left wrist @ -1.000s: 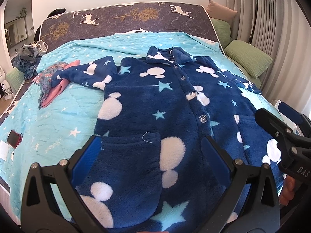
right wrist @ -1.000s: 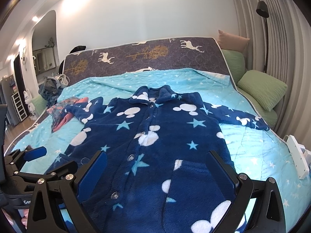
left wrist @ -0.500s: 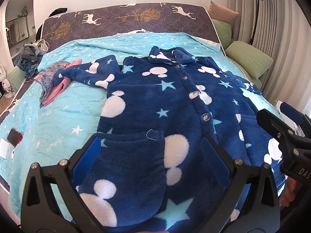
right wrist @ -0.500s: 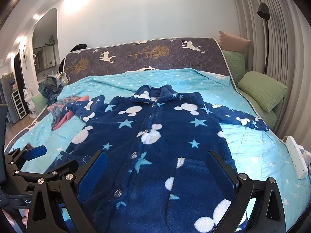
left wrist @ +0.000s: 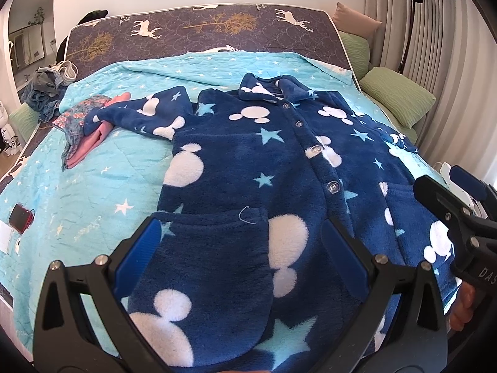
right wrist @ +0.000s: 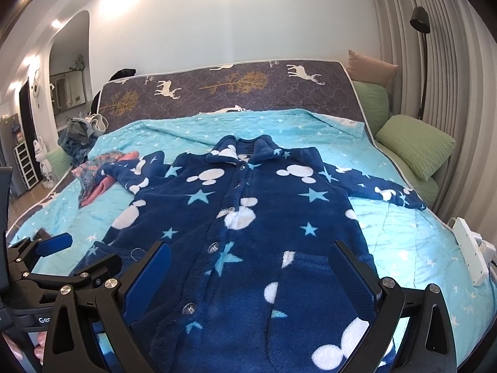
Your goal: Fold small clothes
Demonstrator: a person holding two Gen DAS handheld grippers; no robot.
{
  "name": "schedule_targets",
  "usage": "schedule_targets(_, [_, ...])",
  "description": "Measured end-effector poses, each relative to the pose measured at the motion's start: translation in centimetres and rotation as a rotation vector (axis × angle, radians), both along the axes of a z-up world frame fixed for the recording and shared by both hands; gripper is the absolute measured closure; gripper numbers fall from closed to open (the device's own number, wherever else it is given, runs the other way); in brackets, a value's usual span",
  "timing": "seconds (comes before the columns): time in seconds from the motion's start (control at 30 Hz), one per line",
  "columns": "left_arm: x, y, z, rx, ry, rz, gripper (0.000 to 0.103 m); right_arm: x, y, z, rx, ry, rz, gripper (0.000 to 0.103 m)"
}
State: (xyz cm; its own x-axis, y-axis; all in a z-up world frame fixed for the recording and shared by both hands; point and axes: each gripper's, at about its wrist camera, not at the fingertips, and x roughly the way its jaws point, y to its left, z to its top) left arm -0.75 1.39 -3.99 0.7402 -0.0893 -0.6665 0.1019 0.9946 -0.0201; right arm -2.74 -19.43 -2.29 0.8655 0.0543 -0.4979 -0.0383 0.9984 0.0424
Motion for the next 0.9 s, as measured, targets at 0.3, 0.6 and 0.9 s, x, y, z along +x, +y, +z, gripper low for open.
schedule_targets(0.3, [0.4,0.9,-0.3,-0.017,-0.004,0.015,0.001,0.2,0.5,0.1,-0.009,0.007,-0.008,0.0])
schedule_targets(0.6, [1.3,2.7,-0.3,-0.051,0.014,0.036,0.001,0.7,1.1,0.0,-0.019,0.019,-0.008,0.0])
schedule_targets(0.9, [7.6,12.9,1.2,-0.227,0.03,0.157,0.001,2.4,1.8,0.8,-0.037,0.01,-0.016,0.0])
